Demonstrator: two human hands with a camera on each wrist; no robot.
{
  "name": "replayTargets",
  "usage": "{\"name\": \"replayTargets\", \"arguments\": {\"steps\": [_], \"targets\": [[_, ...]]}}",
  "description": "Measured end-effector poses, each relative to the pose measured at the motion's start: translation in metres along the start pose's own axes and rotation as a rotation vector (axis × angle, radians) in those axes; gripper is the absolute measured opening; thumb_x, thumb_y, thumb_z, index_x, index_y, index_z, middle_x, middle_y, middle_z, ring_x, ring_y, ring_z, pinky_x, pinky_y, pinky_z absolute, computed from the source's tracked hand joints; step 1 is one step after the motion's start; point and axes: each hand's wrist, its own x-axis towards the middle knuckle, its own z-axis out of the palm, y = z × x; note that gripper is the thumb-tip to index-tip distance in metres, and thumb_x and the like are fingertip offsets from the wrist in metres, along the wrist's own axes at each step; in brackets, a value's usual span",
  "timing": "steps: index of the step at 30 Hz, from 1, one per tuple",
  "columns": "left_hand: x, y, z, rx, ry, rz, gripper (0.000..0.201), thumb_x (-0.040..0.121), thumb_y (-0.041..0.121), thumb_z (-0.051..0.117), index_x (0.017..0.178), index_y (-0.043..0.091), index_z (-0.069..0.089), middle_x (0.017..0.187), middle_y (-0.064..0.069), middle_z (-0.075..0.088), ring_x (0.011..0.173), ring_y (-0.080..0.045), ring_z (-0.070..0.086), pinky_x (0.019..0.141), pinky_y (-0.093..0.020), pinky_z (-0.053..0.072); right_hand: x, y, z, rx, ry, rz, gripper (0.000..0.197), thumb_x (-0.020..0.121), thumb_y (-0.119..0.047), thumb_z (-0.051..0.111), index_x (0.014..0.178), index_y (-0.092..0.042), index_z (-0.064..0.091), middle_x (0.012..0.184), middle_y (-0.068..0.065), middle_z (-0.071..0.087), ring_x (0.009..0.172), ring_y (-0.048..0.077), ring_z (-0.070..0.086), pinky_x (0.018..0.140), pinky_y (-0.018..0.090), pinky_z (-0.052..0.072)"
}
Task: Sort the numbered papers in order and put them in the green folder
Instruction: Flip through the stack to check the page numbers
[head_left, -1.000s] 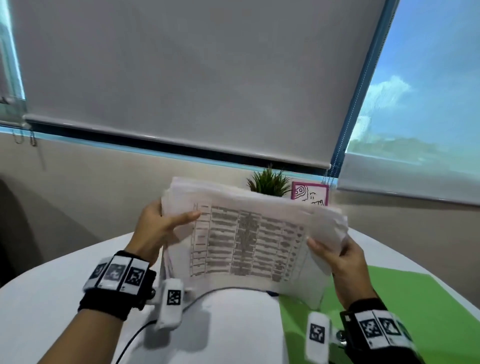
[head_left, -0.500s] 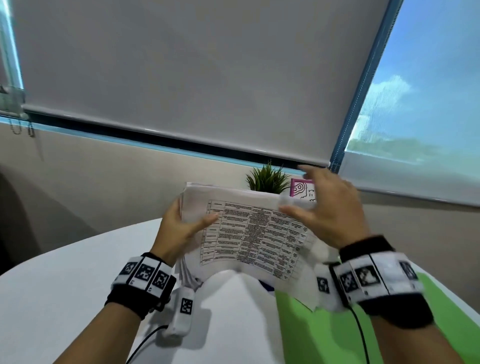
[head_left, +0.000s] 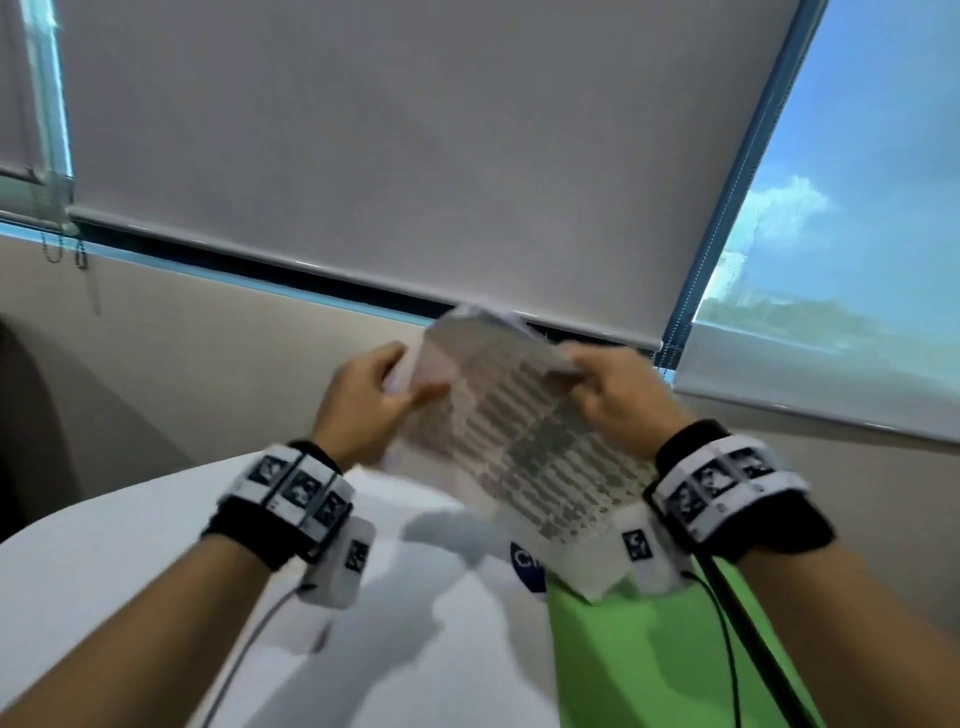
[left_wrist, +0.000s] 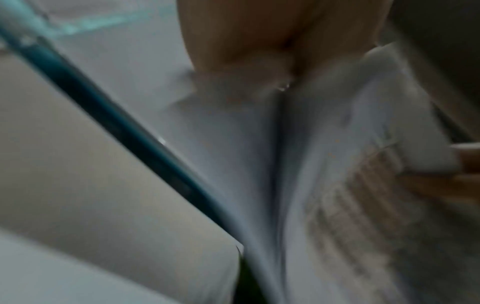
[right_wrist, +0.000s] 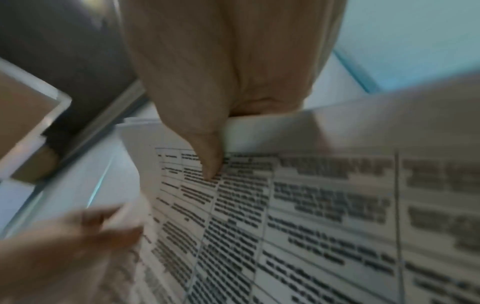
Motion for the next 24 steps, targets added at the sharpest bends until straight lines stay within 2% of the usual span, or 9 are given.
{"name": "replayTargets", "arguments": {"steps": [4, 7, 9, 13, 15, 17, 19, 21, 24], "targets": [[0.020, 0.021, -0.025, -0.204, -0.052, -0.008, 0.004, 0.093, 0.007, 0.061, 0.089, 0.008, 0.063, 0.076, 0.003, 0.068, 0.065, -0.004, 0.063, 0.064, -0.023, 0.056, -0.016, 0.012, -0.031, 0.555, 0.148, 0.200, 0.014, 0.093, -0.018, 0.063, 0.107, -0.019, 0.068, 0.091, 0.001, 0.071, 0.079, 0.021, 0.064, 0.077, 0.041, 0.054], [0.034, 0.043, -0.019, -0.178, -0.028, -0.043, 0.017, 0.097, 0.011, 0.055, 0.081, 0.014, 0.060, 0.072, 0.003, 0.062, 0.060, -0.003, 0.061, 0.059, -0.023, 0.052, -0.033, 0.020, -0.017, 0.911, 0.124, 0.381, 0.017, 0.098, -0.016, 0.055, 0.114, -0.014, 0.062, 0.107, 0.018, 0.068, 0.089, 0.031, 0.063, 0.087, 0.054, 0.053], [0.042, 0.043, -0.008, -0.030, -0.074, -0.065, 0.023, 0.096, 0.016, 0.057, 0.074, 0.014, 0.055, 0.068, -0.002, 0.054, 0.059, -0.014, 0.053, 0.059, -0.028, 0.048, -0.047, 0.031, 0.005, 0.995, 0.146, 0.446, 0.026, 0.100, -0.016, 0.050, 0.124, -0.015, 0.057, 0.119, 0.018, 0.067, 0.102, 0.034, 0.064, 0.093, 0.056, 0.052], [0.035, 0.010, 0.023, 0.323, -0.327, -0.190, 0.036, 0.092, 0.017, 0.063, 0.060, 0.015, 0.046, 0.061, -0.006, 0.049, 0.061, -0.031, 0.060, 0.057, -0.034, 0.055, -0.091, 0.059, 0.064, 0.578, -0.015, 0.569, 0.033, 0.098, -0.028, 0.048, 0.129, -0.020, 0.048, 0.126, 0.009, 0.064, 0.098, 0.022, 0.064, 0.090, 0.041, 0.053], [0.024, -0.015, 0.042, 0.479, -0.487, -0.251, 0.035, 0.092, 0.020, 0.064, 0.061, 0.016, 0.048, 0.064, -0.005, 0.054, 0.061, -0.026, 0.061, 0.054, -0.028, 0.050, -0.107, 0.069, 0.083, 0.253, -0.255, 0.687, 0.041, 0.097, -0.026, 0.052, 0.131, -0.007, 0.039, 0.119, 0.018, 0.063, 0.090, 0.026, 0.062, 0.077, 0.036, 0.050], [0.014, -0.040, 0.058, 0.608, -0.596, -0.293, 0.032, 0.091, 0.023, 0.063, 0.063, 0.014, 0.051, 0.065, -0.004, 0.057, 0.062, -0.020, 0.057, 0.053, -0.022, 0.039, -0.108, 0.073, 0.089, -0.009, -0.363, 0.692, 0.059, 0.094, -0.027, 0.059, 0.139, -0.003, 0.029, 0.125, 0.020, 0.058, 0.110, 0.032, 0.059, 0.089, 0.036, 0.047], [0.009, -0.064, 0.069, 0.693, -0.656, -0.319, 0.030, 0.089, 0.021, 0.062, 0.063, 0.013, 0.050, 0.068, -0.007, 0.057, 0.068, -0.021, 0.054, 0.056, -0.024, 0.035, -0.094, 0.074, 0.091, -0.086, -0.285, 0.592, 0.064, 0.092, -0.029, 0.063, 0.141, -0.006, 0.029, 0.131, 0.017, 0.054, 0.118, 0.032, 0.055, 0.096, 0.037, 0.044], [0.012, -0.081, 0.075, 0.746, -0.681, -0.330, 0.029, 0.085, 0.022, 0.065, 0.061, 0.012, 0.052, 0.071, -0.011, 0.061, 0.070, -0.023, 0.057, 0.062, -0.027, 0.043, -0.072, 0.067, 0.095, -0.044, -0.238, 0.446, 0.058, 0.091, -0.032, 0.064, 0.137, -0.011, 0.036, 0.123, 0.010, 0.058, 0.110, 0.028, 0.059, 0.092, 0.036, 0.047], [0.024, -0.090, 0.069, 0.768, -0.693, -0.348, 0.012, 0.078, 0.024, 0.075, 0.085, 0.017, 0.068, 0.086, -0.004, 0.072, 0.082, -0.023, 0.065, 0.075, -0.026, 0.049, -0.037, 0.051, 0.108, 0.035, -0.315, 0.234, 0.042, 0.090, -0.036, 0.066, 0.125, -0.018, 0.053, 0.106, -0.001, 0.061, 0.091, 0.017, 0.063, 0.087, 0.036, 0.051]]}}
